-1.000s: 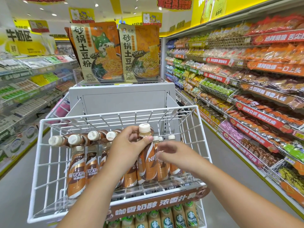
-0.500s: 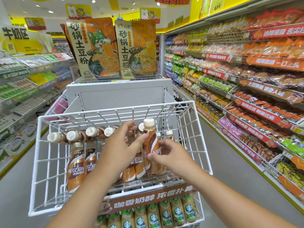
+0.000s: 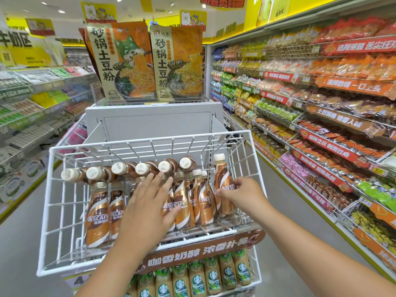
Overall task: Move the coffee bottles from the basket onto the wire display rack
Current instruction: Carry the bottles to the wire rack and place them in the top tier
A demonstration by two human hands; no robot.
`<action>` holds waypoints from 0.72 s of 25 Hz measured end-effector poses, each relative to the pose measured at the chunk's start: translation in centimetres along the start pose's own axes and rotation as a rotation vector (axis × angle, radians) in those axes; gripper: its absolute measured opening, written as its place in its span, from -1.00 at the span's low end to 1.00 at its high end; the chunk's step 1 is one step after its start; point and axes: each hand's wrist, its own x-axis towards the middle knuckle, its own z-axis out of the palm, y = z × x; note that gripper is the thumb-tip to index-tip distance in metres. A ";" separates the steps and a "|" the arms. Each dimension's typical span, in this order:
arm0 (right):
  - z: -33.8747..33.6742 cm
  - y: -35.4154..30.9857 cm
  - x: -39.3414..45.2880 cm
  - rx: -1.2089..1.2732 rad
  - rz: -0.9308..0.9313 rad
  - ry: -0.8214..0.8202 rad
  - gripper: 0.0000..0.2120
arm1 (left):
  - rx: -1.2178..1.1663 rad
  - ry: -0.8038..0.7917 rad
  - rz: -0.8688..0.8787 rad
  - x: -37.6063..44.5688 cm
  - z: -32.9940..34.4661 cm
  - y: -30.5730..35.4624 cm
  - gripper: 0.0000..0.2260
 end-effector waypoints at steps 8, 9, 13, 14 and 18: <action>1.9 1.4 2.0 -0.121 0.137 -0.014 -0.56 | 0.104 0.022 -0.056 -0.3 2.0 -1.1 -0.29; 2.2 1.6 2.2 -0.128 0.145 -0.020 -0.52 | 0.121 0.017 -0.071 -0.4 2.4 -1.1 -0.30; 3.3 1.8 2.7 -0.173 0.158 -0.031 -0.40 | 0.136 0.009 -0.088 -0.7 3.2 -0.9 -0.31; 3.4 1.9 2.7 -0.188 0.161 -0.032 -0.40 | 0.139 0.013 -0.090 -0.8 3.3 -0.9 -0.31; 3.8 2.0 3.1 -0.225 0.161 -0.047 -0.44 | 0.133 0.036 -0.089 -0.6 3.4 -0.8 -0.31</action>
